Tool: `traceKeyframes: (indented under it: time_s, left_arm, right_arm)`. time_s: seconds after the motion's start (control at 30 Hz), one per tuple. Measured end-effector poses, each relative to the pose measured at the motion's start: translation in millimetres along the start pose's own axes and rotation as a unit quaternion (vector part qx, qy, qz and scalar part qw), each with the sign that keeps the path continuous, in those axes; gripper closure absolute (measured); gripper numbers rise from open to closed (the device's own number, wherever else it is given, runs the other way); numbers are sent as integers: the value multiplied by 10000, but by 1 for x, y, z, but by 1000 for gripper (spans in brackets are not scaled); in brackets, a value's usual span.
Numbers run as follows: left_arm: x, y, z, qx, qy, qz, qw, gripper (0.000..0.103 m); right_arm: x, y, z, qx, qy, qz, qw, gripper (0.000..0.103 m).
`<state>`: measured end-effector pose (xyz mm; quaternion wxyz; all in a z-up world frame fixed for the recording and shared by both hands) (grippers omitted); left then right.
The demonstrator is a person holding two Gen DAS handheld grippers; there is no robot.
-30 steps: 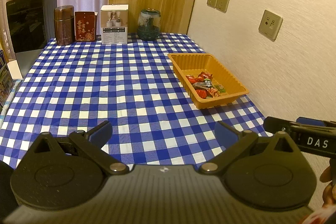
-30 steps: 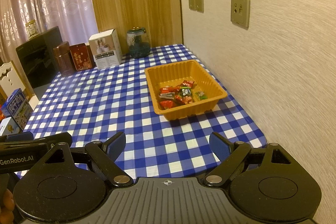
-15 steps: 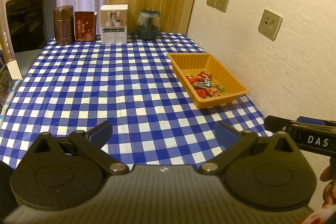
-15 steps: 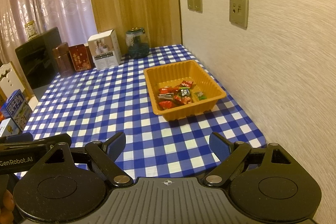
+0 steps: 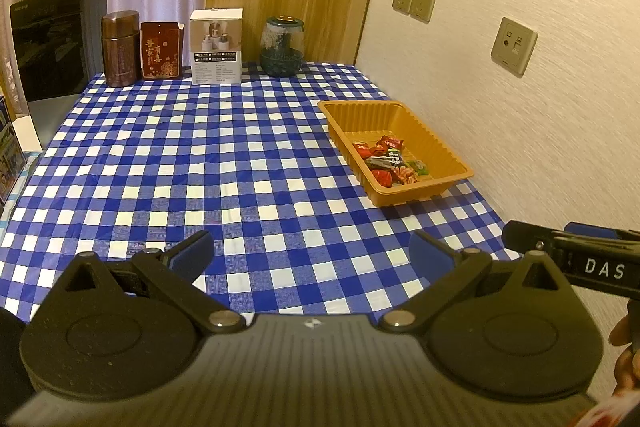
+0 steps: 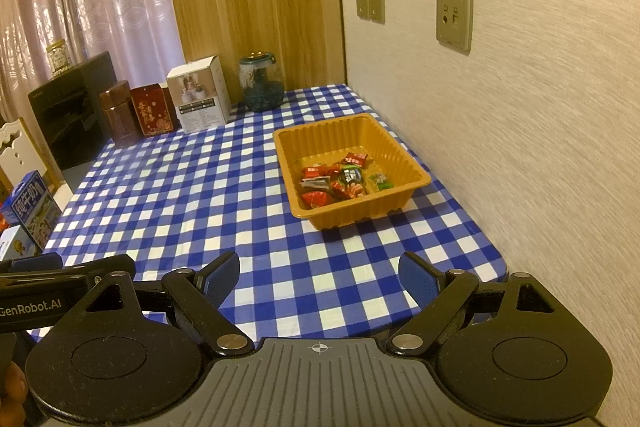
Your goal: Organize snacks
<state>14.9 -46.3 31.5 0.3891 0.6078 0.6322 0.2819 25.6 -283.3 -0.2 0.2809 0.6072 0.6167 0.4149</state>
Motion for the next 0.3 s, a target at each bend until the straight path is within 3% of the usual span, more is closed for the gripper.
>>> traceKeyframes:
  time_s: [0.3]
  left_arm:
    - [-1, -2, -1, -73, 8, 21, 10000, 0]
  right_arm:
    - [-2, -1, 1, 5, -8, 12, 10000, 17]
Point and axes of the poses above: each gripper's, at about its wrist camera, not at the fingertips, and z roughly the way its jaws point, x to its left, y to its top, the point moved 2 cm from there along z, roughly the way its jaws point, and after that the axes turned 5 degrees about -x, right-handed, at the moved point
